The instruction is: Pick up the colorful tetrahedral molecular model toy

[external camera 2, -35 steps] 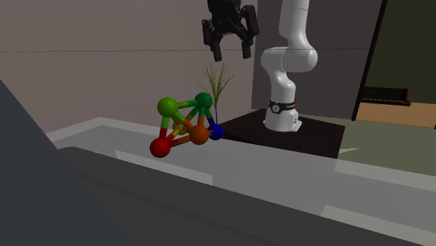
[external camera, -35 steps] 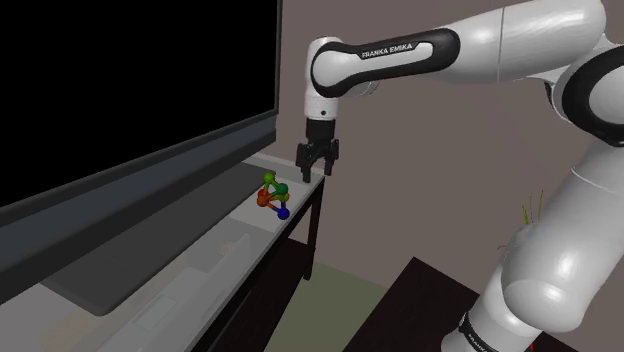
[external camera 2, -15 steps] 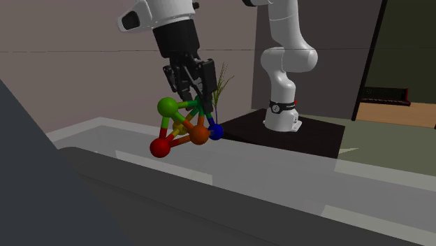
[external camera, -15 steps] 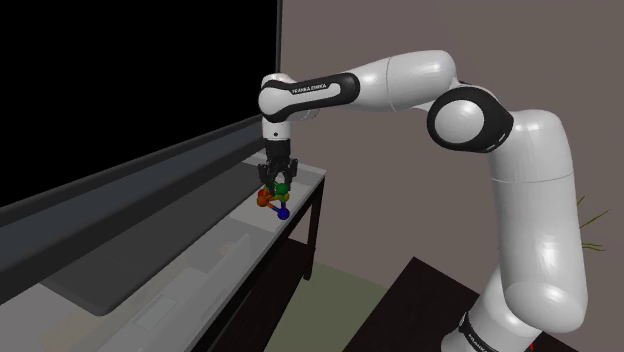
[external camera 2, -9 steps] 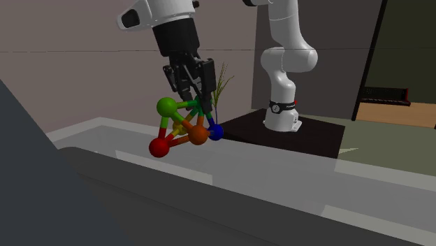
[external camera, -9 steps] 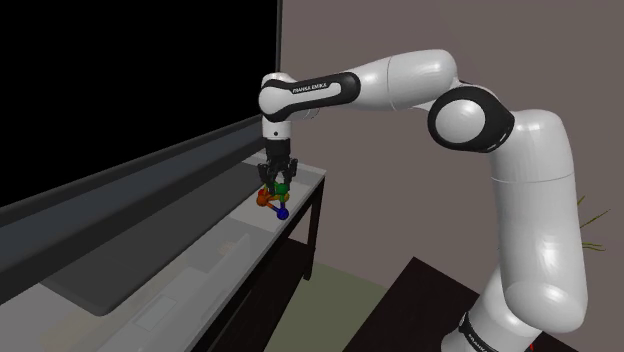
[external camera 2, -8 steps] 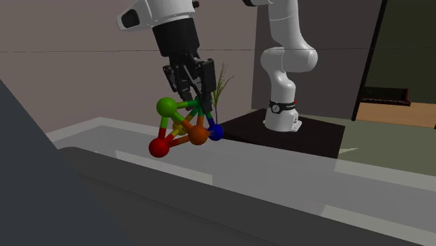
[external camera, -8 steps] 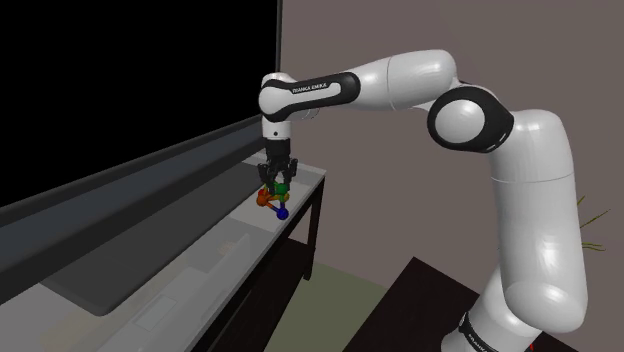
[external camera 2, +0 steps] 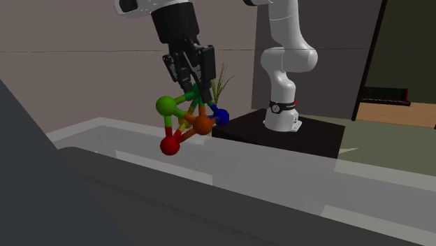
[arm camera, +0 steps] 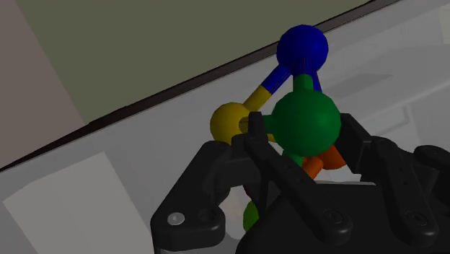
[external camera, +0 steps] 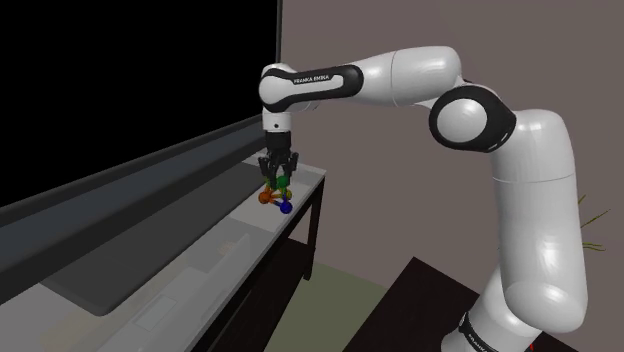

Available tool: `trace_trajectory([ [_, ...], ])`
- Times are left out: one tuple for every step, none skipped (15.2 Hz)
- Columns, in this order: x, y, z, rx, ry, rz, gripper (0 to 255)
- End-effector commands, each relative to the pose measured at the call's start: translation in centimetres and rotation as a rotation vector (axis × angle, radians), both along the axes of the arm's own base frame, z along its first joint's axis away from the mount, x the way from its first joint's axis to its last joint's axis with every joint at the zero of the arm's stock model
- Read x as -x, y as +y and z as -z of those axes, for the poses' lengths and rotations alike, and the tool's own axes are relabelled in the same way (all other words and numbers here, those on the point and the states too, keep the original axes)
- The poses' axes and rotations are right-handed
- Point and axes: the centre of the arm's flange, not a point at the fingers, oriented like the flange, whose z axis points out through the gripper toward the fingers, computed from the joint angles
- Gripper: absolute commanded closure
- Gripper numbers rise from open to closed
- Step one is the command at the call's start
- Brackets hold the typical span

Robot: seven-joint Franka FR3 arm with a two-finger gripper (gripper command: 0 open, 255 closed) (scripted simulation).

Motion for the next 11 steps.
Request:
trace_trajectory([
  [0.0,0.0,-1.0,0.0,0.0,0.0,255],
  [0.0,0.0,-1.6,0.0,0.0,0.0,255],
  [0.0,0.0,-2.1,0.0,0.0,0.0,255],
  [0.0,0.0,-2.6,0.0,0.0,0.0,255],
  [0.0,0.0,-3.2,0.0,0.0,0.0,255],
  [0.0,0.0,-3.7,0.0,0.0,0.0,255],
  [0.0,0.0,-4.2,0.0,0.0,0.0,255],
  [0.0,0.0,-4.7,0.0,0.0,0.0,255],
  [0.0,0.0,-5.3,0.0,0.0,0.0,255],
  [0.0,0.0,-5.4,0.0,0.0,0.0,255],
  [0.0,0.0,-5.4,0.0,0.0,0.0,255],
])
